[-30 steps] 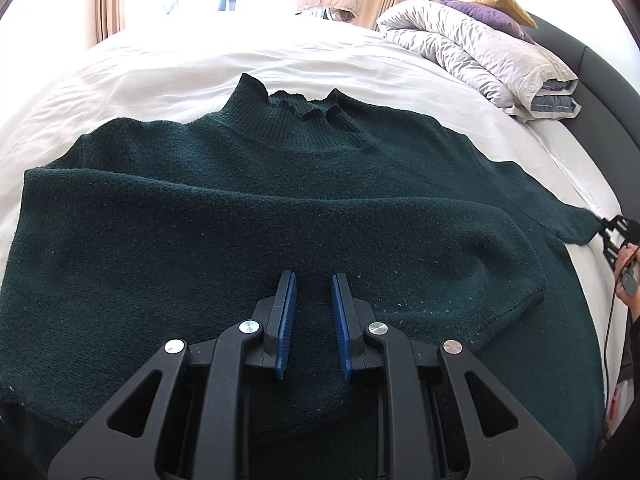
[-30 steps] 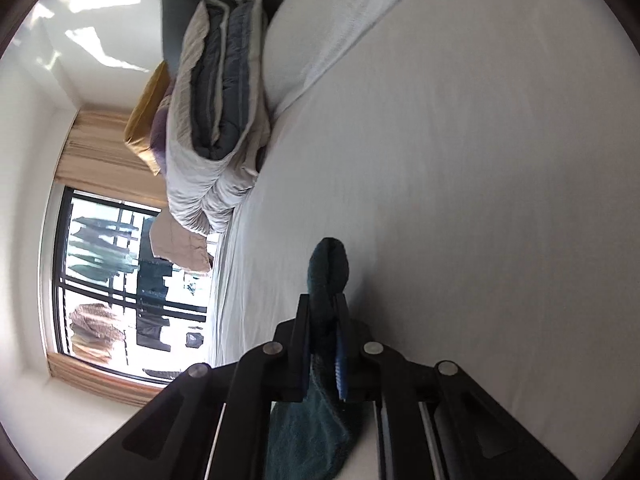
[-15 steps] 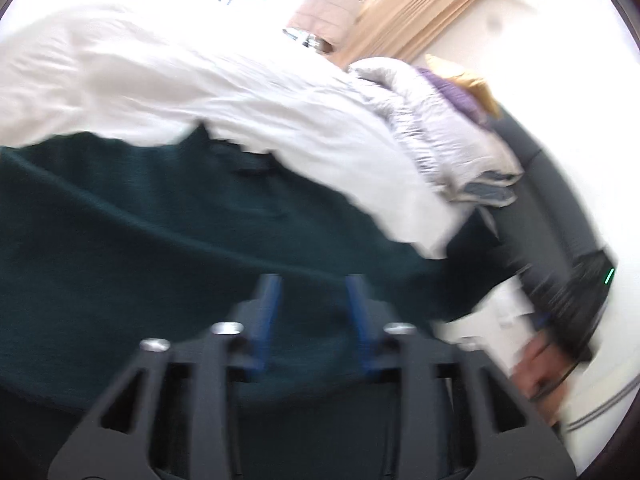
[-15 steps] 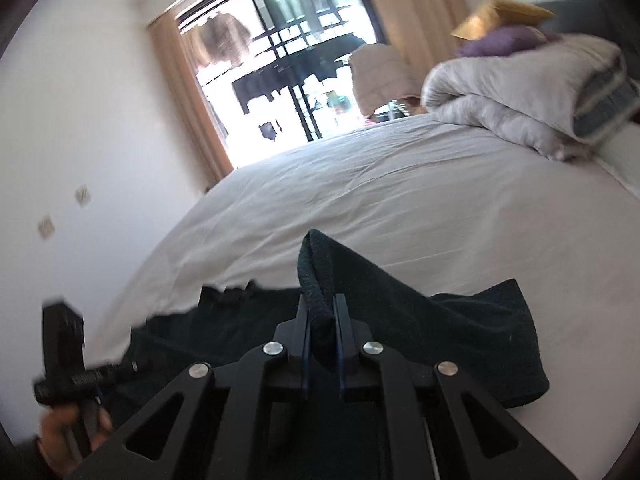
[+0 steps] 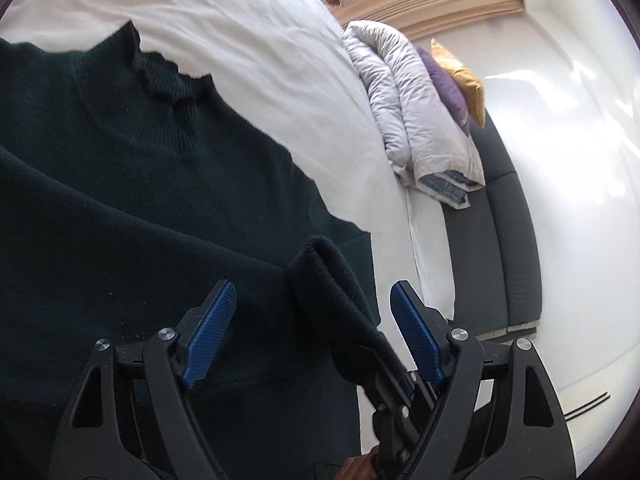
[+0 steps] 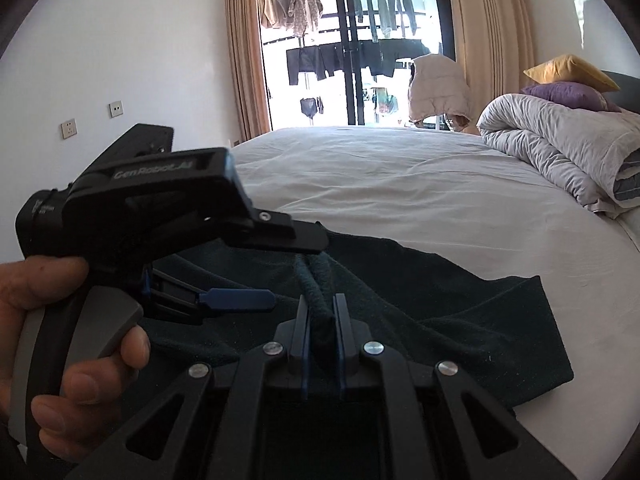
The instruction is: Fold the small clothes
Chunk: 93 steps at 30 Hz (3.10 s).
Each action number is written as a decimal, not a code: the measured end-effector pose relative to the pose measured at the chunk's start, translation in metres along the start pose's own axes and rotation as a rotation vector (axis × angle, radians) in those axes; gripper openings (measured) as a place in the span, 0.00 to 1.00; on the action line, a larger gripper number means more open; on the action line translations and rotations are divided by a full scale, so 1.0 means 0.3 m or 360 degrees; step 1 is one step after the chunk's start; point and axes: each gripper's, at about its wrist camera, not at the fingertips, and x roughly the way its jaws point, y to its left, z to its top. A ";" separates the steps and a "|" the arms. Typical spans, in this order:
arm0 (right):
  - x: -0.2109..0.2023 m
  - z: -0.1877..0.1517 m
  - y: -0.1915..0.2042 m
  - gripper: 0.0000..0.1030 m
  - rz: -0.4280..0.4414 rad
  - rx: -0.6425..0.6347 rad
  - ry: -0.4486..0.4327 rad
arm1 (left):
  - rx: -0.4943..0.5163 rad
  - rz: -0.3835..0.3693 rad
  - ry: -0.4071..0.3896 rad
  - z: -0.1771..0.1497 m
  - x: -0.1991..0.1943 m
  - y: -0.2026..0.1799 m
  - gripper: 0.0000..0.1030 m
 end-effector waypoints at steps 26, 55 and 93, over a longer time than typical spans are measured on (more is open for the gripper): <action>-0.091 -0.192 -0.520 0.42 0.0418 0.1246 0.0062 | 0.0100 0.0159 0.0019 0.010 0.029 0.076 0.07; 0.124 -0.366 -0.609 0.48 0.0604 0.2185 0.0070 | -0.0012 0.0177 -0.0147 0.067 -0.470 0.306 0.07; 0.122 -0.276 -0.490 0.46 0.0562 0.1836 0.0160 | 0.0128 0.0402 -0.0127 0.015 -0.391 0.433 0.08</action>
